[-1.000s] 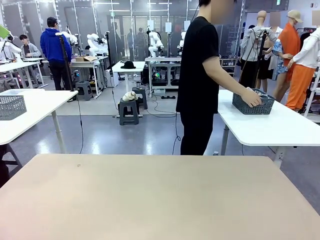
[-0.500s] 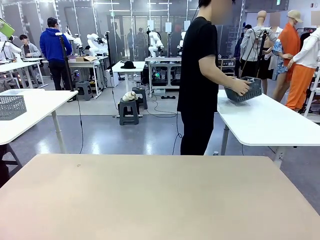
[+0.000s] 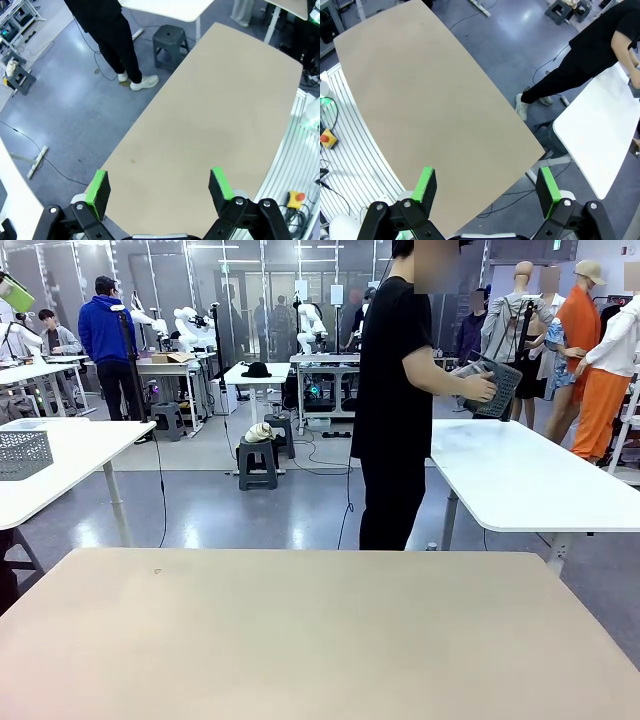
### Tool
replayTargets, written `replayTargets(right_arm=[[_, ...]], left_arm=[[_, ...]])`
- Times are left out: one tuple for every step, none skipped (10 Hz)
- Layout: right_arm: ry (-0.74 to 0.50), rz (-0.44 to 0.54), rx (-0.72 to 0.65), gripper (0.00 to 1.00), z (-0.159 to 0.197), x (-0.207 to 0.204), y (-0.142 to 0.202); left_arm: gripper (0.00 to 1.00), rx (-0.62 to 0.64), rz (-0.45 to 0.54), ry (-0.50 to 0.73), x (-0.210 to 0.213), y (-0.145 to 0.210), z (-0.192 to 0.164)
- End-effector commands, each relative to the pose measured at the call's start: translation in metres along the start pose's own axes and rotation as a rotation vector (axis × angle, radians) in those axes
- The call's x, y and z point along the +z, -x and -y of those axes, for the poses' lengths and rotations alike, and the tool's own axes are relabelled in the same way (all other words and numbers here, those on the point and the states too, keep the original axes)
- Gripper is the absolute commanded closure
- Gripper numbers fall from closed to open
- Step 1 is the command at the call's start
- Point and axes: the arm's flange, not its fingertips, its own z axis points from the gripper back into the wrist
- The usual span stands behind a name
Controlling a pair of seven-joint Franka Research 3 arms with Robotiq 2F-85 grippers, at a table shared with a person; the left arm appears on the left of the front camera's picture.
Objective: Fold the towels and place them in the basket.
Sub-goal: When a person lays out a Towel with hook on the table, fold it in half twice.
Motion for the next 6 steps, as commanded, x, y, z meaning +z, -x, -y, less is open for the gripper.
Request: replayTargets(right_arm=[[-0.012,-0.010,0.025,0.00,0.0022,-0.0008,0.0012],[0.000,0.000,0.000,0.00,0.0000,0.0000,0.0000],[0.000,0.000,0.000,0.00,0.0000,0.0000,0.0000],[0.000,0.000,0.000,0.00,0.0000,0.0000,0.0000],[0.000,0.000,0.000,0.00,0.0000,0.0000,0.0000],[0.000,0.000,0.000,0.00,0.0000,0.0000,0.0000]], left_arm=[[0.00,-0.036,0.003,-0.043,-0.0019,0.0025,0.0041],[0.00,0.000,0.000,0.000,0.0000,0.0000,0.0000],[0.00,0.000,0.000,0.000,0.0000,0.0000,0.0000],[0.00,0.000,0.000,0.000,0.0000,0.0000,0.0000],[0.00,0.000,0.000,0.000,0.0000,0.0000,0.0000],[0.00,0.000,0.000,0.000,0.0000,0.0000,0.0000]])
